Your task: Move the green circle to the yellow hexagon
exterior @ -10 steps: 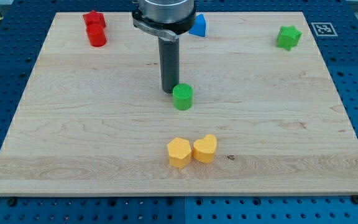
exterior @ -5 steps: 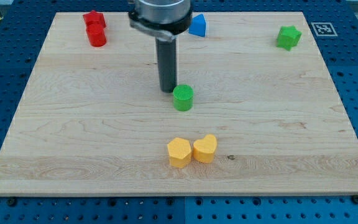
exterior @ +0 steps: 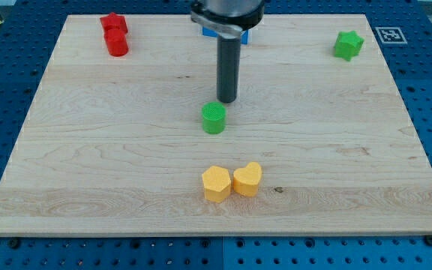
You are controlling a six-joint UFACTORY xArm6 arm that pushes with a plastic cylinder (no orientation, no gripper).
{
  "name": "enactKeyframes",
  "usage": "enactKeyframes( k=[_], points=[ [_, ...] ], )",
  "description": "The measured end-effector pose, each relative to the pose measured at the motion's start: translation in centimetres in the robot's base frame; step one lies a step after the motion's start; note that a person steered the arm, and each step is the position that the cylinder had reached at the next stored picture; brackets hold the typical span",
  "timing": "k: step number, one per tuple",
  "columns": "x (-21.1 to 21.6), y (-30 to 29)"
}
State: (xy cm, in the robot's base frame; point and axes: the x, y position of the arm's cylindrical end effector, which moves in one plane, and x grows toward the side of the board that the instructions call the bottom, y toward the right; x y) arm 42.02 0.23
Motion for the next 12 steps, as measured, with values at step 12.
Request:
enactKeyframes(
  k=[12],
  points=[
    [8.6, -4.2]
  ],
)
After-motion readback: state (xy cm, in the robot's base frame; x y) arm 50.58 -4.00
